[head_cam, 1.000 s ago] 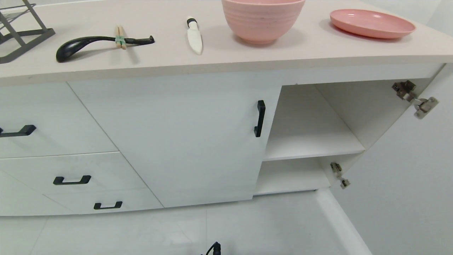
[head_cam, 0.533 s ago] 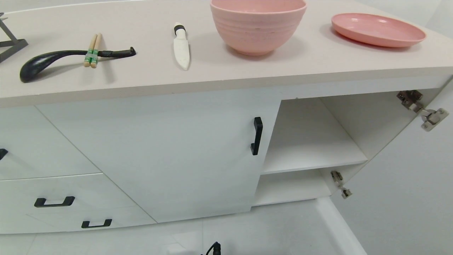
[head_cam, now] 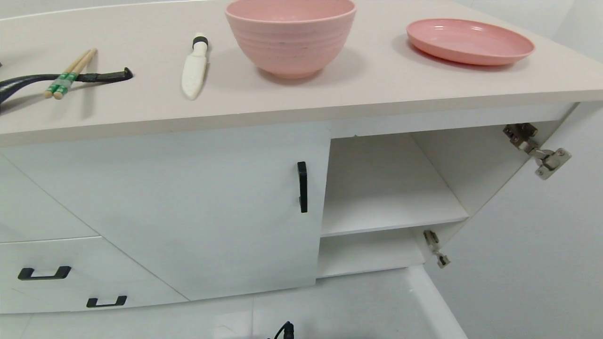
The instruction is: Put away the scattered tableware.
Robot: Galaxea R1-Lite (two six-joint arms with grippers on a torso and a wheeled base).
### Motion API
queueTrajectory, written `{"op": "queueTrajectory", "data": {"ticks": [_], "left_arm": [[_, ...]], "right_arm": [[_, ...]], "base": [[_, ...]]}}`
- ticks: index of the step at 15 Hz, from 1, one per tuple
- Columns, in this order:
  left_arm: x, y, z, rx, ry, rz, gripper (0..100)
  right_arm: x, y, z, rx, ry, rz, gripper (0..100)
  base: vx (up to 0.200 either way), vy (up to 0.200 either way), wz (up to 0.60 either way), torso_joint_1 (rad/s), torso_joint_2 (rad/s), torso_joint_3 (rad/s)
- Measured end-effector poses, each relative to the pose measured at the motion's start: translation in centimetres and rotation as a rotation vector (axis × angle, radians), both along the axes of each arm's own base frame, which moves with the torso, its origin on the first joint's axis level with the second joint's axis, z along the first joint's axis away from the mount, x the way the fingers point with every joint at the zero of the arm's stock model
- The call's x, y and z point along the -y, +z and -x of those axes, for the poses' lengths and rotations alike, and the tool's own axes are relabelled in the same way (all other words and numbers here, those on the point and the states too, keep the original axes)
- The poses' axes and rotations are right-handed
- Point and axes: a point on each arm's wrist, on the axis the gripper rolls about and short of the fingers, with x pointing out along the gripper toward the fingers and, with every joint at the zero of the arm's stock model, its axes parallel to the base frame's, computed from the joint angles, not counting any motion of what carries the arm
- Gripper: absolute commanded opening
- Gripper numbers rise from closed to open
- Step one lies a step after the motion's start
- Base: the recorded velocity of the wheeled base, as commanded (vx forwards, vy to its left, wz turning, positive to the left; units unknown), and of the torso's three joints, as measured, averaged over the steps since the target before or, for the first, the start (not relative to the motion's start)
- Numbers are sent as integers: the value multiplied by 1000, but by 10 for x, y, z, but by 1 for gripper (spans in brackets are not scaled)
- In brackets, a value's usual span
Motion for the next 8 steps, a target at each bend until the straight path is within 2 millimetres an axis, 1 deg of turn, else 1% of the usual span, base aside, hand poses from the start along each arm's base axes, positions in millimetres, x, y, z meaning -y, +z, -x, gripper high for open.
{"op": "queueTrajectory", "data": {"ticks": [2, 3, 6, 8], "left_arm": [[0, 0, 0, 0, 0, 0, 100], [0, 0, 0, -1, -1, 0, 100], [0, 0, 0, -1, 0, 0, 100], [0, 0, 0, -1, 0, 1, 100]], "right_arm": [[0, 0, 0, 0, 0, 0, 100], [0, 0, 0, -1, -2, 0, 100], [0, 0, 0, 0, 0, 1, 100], [0, 0, 0, -1, 0, 0, 100]], "base": [[0, 0, 0, 0, 0, 0], [0, 0, 0, 95, -129, -36], [0, 0, 0, 196, -74, -72], [0, 0, 0, 259, -195, -193]]}}
